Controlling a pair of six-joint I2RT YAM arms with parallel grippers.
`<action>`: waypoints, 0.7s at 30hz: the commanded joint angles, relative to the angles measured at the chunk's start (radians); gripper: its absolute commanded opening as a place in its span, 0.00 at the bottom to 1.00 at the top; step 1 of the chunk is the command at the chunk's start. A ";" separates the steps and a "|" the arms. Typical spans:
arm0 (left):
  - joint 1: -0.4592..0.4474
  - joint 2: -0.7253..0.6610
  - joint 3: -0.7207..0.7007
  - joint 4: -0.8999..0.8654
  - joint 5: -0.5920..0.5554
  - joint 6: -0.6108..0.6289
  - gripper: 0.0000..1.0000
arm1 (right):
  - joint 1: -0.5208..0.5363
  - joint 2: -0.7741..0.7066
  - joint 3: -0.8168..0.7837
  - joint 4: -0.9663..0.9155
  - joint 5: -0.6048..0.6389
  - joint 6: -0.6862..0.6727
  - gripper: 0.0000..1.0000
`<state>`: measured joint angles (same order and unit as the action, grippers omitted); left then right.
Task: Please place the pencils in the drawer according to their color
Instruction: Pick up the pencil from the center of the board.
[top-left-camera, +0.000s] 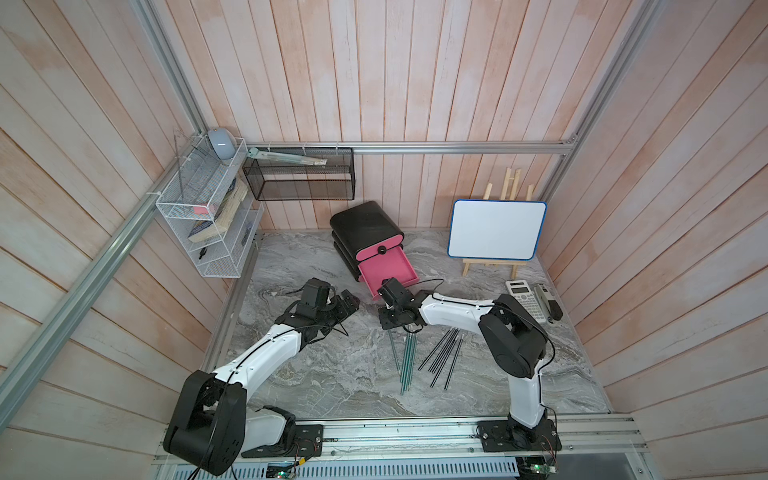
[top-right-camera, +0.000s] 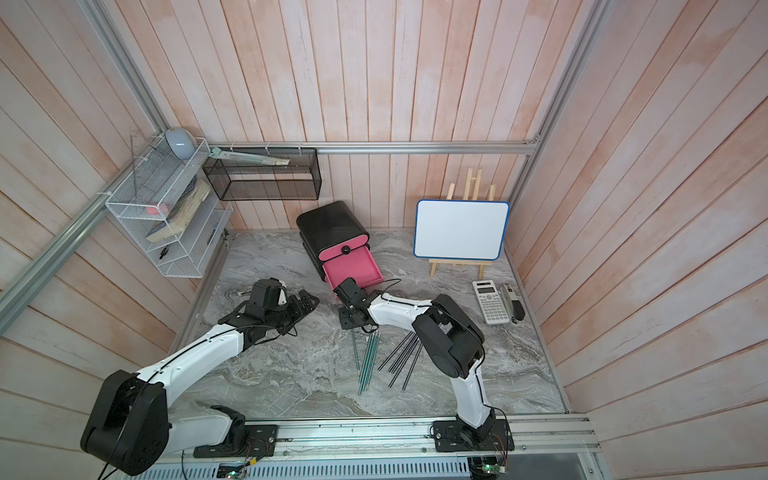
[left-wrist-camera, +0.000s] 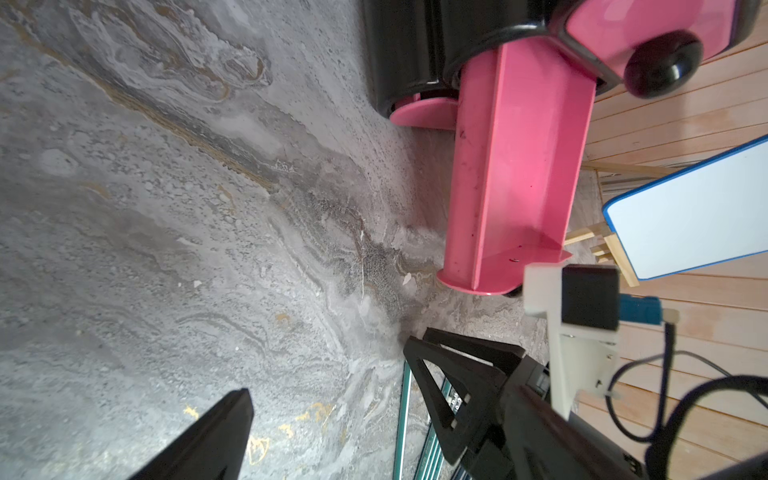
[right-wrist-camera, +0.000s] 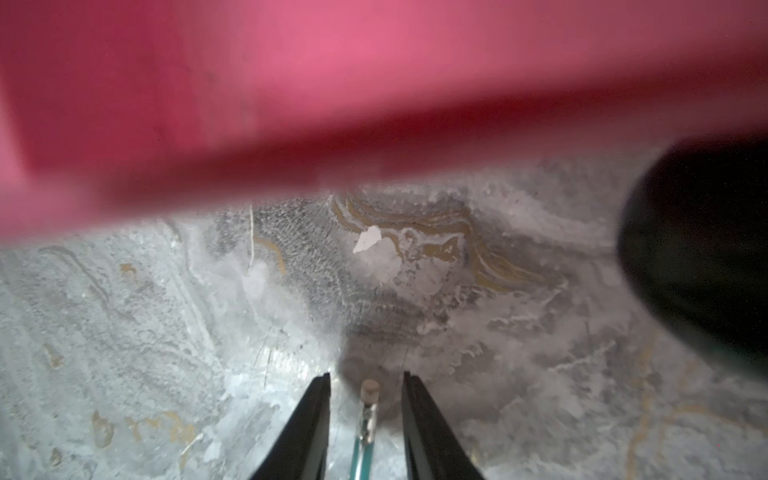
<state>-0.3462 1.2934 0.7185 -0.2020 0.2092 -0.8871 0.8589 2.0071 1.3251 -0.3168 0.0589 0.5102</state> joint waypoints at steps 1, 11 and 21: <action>-0.004 -0.006 -0.019 0.023 0.007 -0.003 1.00 | 0.014 0.034 0.020 -0.056 0.018 -0.021 0.33; -0.004 -0.007 -0.023 0.027 0.008 -0.002 0.99 | 0.031 0.041 0.005 -0.071 0.042 -0.034 0.30; -0.004 -0.004 -0.017 0.030 0.013 -0.004 0.99 | 0.032 -0.008 -0.002 -0.053 0.073 -0.012 0.36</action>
<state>-0.3462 1.2934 0.7155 -0.1932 0.2096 -0.8875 0.8875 2.0163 1.3308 -0.3531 0.0959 0.4931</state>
